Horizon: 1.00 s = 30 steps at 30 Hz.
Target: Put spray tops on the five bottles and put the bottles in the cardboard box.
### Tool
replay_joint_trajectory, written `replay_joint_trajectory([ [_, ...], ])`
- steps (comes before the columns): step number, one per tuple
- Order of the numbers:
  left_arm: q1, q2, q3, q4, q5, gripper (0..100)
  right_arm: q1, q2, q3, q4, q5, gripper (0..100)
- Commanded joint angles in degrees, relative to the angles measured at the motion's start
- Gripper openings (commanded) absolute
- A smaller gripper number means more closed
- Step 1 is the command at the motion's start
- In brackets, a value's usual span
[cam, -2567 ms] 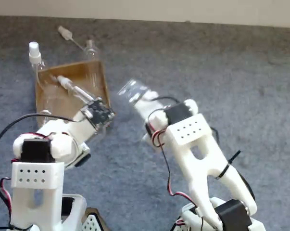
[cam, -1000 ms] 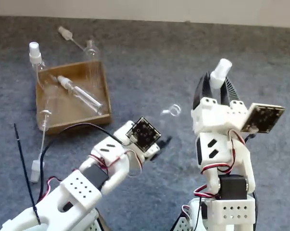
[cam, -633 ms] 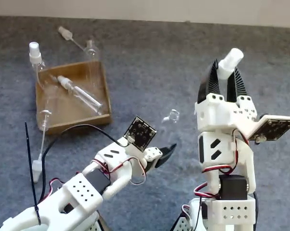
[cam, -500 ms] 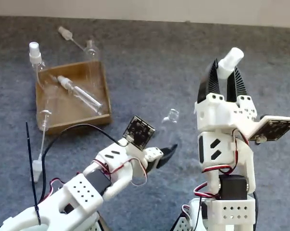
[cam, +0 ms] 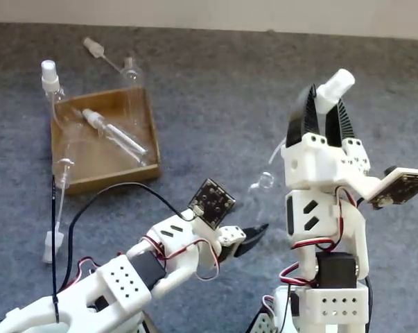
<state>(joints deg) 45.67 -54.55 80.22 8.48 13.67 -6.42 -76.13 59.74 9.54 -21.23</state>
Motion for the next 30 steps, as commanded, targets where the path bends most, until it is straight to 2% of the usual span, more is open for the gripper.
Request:
replay_joint_trajectory([
  [1, 0.48, -1.10, -0.40, -1.49, 0.35, 8, 0.66, -0.04, -3.12, -1.80, -0.26, 10.5],
  [4, 0.48, -1.01, -0.40, -1.49, 0.26, 8, 0.57, -0.04, -3.91, -1.19, -0.26, 10.5],
  [12, 0.40, -1.36, -0.40, -1.49, 0.18, 8, -1.89, -0.13, -10.07, 11.74, -0.26, 10.5],
  [20, 0.40, -1.36, -0.66, -2.02, 0.09, 8, -1.89, -0.13, -10.15, 13.23, -0.26, 10.5],
  [23, 0.04, -1.36, -0.40, -6.95, 0.09, 8, -1.98, -0.13, -9.80, 13.41, -0.26, 10.5],
  [26, -1.98, -1.36, 0.75, -13.27, 0.09, 8, -1.98, -0.13, -7.87, 18.24, -0.26, 10.5],
  [30, -4.18, -1.36, 4.79, -23.82, 0.09, 8, -6.20, -0.13, -7.25, 24.92, 0.35, 10.9],
])
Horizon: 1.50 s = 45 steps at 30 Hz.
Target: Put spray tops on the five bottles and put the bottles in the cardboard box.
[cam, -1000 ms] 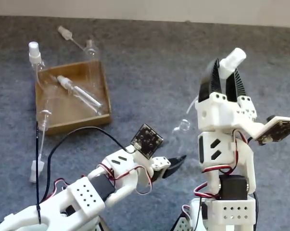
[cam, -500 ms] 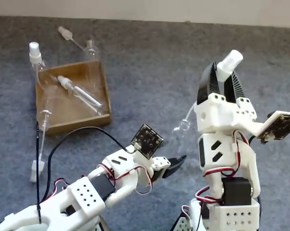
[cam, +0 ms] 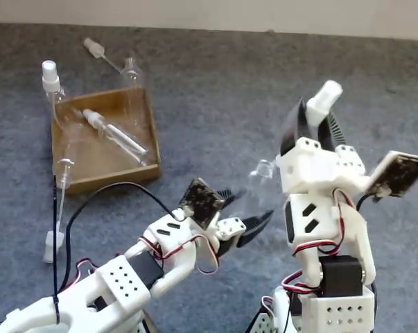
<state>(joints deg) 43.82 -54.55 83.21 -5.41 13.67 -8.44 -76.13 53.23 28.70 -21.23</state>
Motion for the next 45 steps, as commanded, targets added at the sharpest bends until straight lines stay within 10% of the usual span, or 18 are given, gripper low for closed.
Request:
replay_joint_trajectory([
  [1, -2.42, -1.36, 2.77, -12.04, 0.18, 8, -5.76, -0.13, -0.92, 7.16, 2.11, 10.9],
  [10, -2.33, -1.36, 4.35, -14.51, 0.18, 8, -17.89, -0.13, -1.36, 16.66, 18.46, 17.3],
  [26, -8.22, -1.45, 3.47, -14.86, 0.09, 8, -17.80, -7.43, -2.51, 20.97, 19.60, 30.5],
  [38, -20.79, -1.45, -0.92, -14.95, 0.09, 8, -17.71, -17.36, 5.41, 20.70, 19.34, 1.6],
  [45, -25.80, -1.45, -8.48, -14.77, 0.00, 8, -17.89, -25.45, 18.51, 20.53, 19.25, 0.8],
])
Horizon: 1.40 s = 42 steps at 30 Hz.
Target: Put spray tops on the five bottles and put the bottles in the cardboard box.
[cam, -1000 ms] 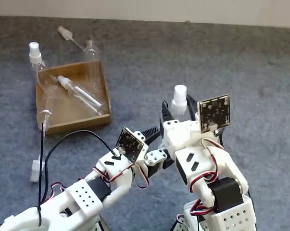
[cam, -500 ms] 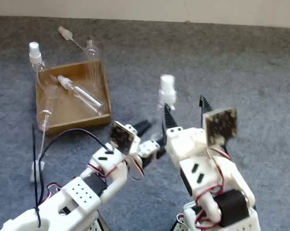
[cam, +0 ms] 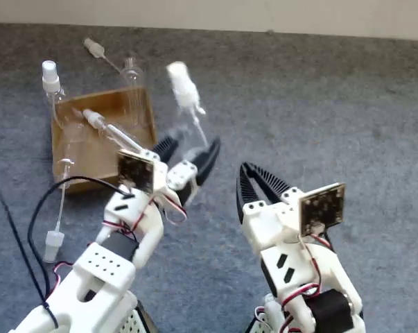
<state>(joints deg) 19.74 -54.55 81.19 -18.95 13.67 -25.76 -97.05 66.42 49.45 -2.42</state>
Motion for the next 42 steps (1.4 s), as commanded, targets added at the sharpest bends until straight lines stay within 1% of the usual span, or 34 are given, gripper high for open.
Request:
replay_joint_trajectory([
  [1, -0.75, -1.45, -7.08, -1.32, -0.88, 8, -0.75, -6.20, 7.52, -0.31, 0.44, 0.8],
  [3, -0.66, -1.71, -9.10, -2.64, -4.57, 8, -0.75, -8.66, 12.00, -2.24, 0.44, 0.8],
  [4, 0.13, -1.63, -9.36, -2.99, -5.19, 8, -0.75, -8.84, 14.20, -3.91, 0.44, 0.8],
  [6, 4.62, -1.80, -7.78, -3.34, -5.54, 8, -0.84, -8.31, 18.33, -7.43, 0.44, 0.8],
  [10, 6.73, -1.80, -7.25, -3.43, -5.54, 8, -1.01, -8.31, 24.75, -14.37, 0.35, 0.8],
  [14, 8.66, -1.71, -6.81, -3.08, -5.54, 8, -3.12, -8.31, 28.44, -17.63, 0.35, 0.8],
  [17, 9.98, -1.71, -5.32, -3.34, -5.54, 8, -4.18, -8.31, 28.79, -18.15, 0.35, 0.8],
  [22, 13.05, -2.07, -1.36, -3.34, -5.54, 8, -4.00, -8.31, 28.79, -18.15, 0.35, 0.8],
  [28, 13.58, -2.07, 0.92, -3.25, -5.45, 8, -3.82, -8.40, 28.79, -18.15, 0.44, 0.8],
  [35, 13.58, -2.15, 2.07, -2.99, -5.45, 8, 2.33, -8.40, 28.88, -18.24, 0.44, 0.8],
  [42, 13.58, -2.15, 2.07, -2.99, -5.45, 8, 3.03, -8.40, 29.23, -18.24, 0.44, 0.8],
])
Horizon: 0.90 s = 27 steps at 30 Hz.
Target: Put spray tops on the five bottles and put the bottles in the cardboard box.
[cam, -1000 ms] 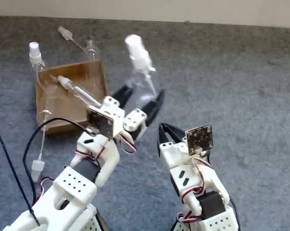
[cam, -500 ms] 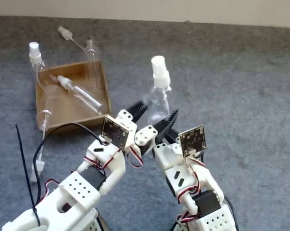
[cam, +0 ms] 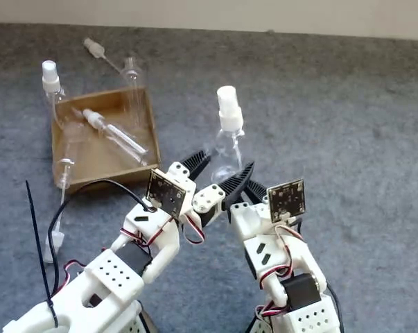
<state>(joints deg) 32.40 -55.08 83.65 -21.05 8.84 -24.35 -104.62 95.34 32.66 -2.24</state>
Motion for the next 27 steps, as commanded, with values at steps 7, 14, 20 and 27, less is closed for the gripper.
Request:
replay_joint_trajectory([
  [7, 0.40, -1.45, -2.51, -1.32, -0.70, 8, 1.19, -0.84, 0.40, -1.45, 0.26, 0.8],
  [14, 0.40, -1.01, -8.84, -1.14, -0.79, 8, -5.93, -0.84, -0.13, -1.36, 0.53, 0.8],
  [20, 0.48, -0.92, -9.10, -0.88, -0.70, 8, -9.63, -0.84, -0.22, -1.36, 0.62, 0.8],
  [27, 0.13, 9.01, -14.73, -1.23, -0.70, 8, -9.54, -0.84, -0.22, -1.36, 0.62, 0.8],
])
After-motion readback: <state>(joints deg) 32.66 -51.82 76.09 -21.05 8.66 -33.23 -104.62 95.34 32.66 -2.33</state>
